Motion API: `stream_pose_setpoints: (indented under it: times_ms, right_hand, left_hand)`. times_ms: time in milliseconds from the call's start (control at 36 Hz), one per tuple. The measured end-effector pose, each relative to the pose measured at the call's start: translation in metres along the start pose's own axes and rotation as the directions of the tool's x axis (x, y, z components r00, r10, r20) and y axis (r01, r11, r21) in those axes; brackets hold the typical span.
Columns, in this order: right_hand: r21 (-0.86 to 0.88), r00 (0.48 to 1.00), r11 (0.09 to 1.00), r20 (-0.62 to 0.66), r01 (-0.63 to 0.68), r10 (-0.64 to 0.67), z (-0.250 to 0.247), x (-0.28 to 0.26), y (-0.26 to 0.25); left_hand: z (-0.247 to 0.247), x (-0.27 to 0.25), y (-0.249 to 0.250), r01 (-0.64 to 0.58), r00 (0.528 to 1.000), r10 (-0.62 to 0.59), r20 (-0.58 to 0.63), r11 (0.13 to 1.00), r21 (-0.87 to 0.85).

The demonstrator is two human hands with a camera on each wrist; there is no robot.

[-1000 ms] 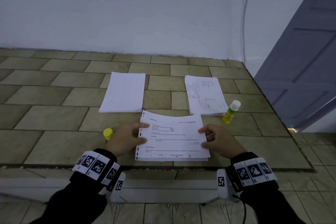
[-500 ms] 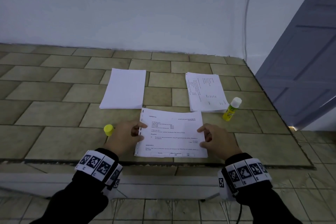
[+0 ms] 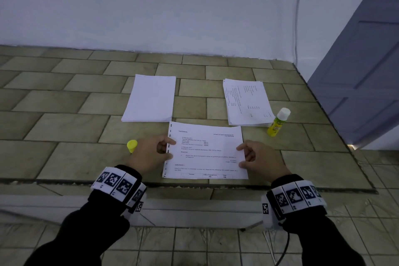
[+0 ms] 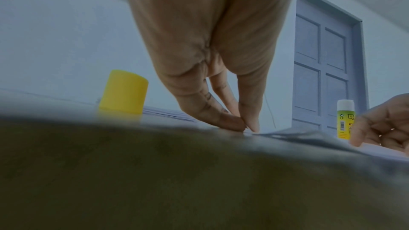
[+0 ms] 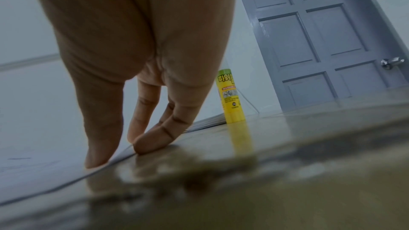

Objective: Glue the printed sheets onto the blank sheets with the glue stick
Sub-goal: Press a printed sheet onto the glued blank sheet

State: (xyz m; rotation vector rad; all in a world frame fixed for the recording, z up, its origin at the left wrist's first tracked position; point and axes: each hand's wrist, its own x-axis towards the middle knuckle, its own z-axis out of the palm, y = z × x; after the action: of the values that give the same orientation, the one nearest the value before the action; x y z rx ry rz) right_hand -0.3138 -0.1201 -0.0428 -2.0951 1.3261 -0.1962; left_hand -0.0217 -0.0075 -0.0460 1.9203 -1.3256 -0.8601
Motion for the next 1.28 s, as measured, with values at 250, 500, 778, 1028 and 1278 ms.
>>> stream_pose_setpoints:
  times_ms: [250,500,778,1028,1278]
  right_hand:
    - [-0.026,1.000,1.000,0.009,0.005,-0.005,0.000,-0.002,-0.002]
    - [-0.037,1.000,0.999,0.024,0.010,-0.010,0.000,-0.003,-0.005]
    - [-0.100,0.999,0.995,0.031,0.011,-0.008,-0.002,-0.007,-0.012]
    - [-0.310,0.998,0.951,0.053,-0.019,0.037,0.000,-0.010,-0.025]
    - [-0.515,1.000,0.857,-0.025,-0.023,0.011,0.004,-0.021,-0.036]
  left_hand:
    - [0.001,-0.001,-0.001,0.003,1.000,-0.003,-0.009,1.000,0.000]
    - [0.001,-0.002,0.000,-0.013,1.000,0.014,-0.014,1.000,0.013]
    - [0.003,-0.002,-0.004,-0.042,0.999,0.043,-0.020,0.997,0.062]
    - [0.011,-0.002,-0.008,-0.165,0.977,0.204,-0.059,0.905,0.391]
    - [0.047,0.006,-0.021,-0.138,0.984,0.175,0.013,0.723,0.677]
